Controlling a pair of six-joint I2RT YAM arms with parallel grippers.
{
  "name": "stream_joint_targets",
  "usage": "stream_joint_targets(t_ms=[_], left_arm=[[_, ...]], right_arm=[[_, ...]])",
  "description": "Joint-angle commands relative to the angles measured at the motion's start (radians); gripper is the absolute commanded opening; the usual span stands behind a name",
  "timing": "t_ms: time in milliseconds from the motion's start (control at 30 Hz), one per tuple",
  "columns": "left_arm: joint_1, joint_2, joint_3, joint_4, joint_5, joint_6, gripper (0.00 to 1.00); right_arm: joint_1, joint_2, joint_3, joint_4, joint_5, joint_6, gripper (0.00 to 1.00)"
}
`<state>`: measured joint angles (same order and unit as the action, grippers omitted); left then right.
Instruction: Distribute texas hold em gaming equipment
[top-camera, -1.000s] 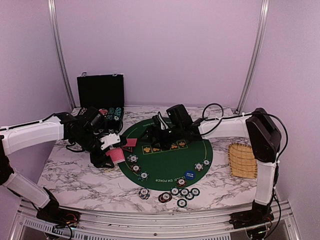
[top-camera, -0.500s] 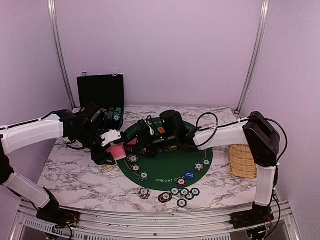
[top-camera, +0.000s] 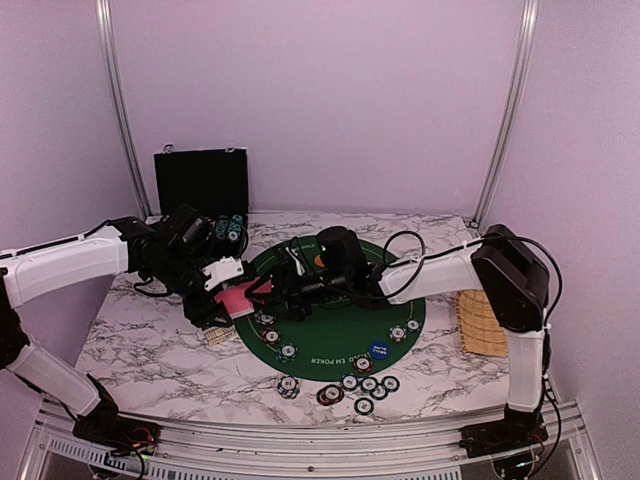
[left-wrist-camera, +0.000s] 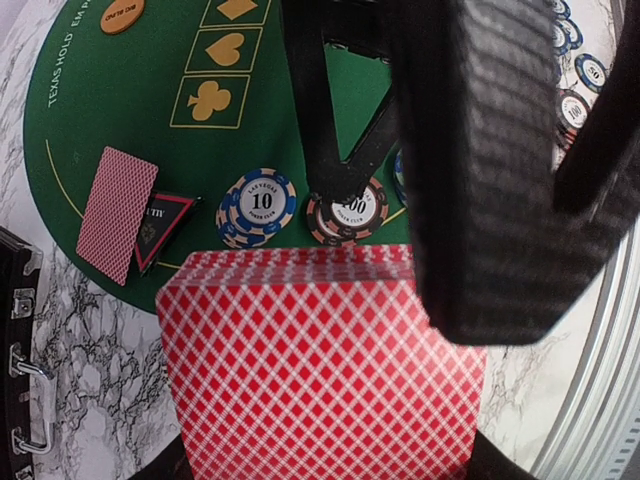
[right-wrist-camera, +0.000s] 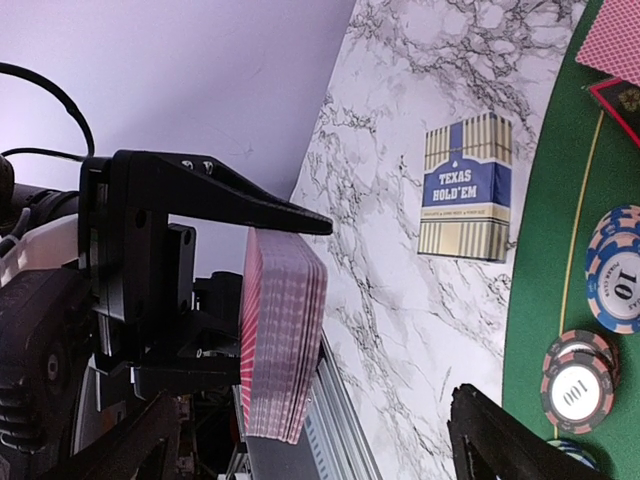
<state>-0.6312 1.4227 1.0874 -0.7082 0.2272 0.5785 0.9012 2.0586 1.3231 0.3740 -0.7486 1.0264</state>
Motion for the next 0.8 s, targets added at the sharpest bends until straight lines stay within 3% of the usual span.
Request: stream_joint_targets(t_ms=[0, 767], left_arm=[[-0.005, 0.007, 0.047, 0.001, 0.013, -0.012, 0.00], [-0.018, 0.016, 0.057, 0.002, 0.015, -0.016, 0.00]], right_arm=[[0.019, 0.025, 0.057, 0.052, -0.014, 0.027, 0.91], [0.054, 0.193, 0.244, 0.074, -0.024, 0.108, 0.89]])
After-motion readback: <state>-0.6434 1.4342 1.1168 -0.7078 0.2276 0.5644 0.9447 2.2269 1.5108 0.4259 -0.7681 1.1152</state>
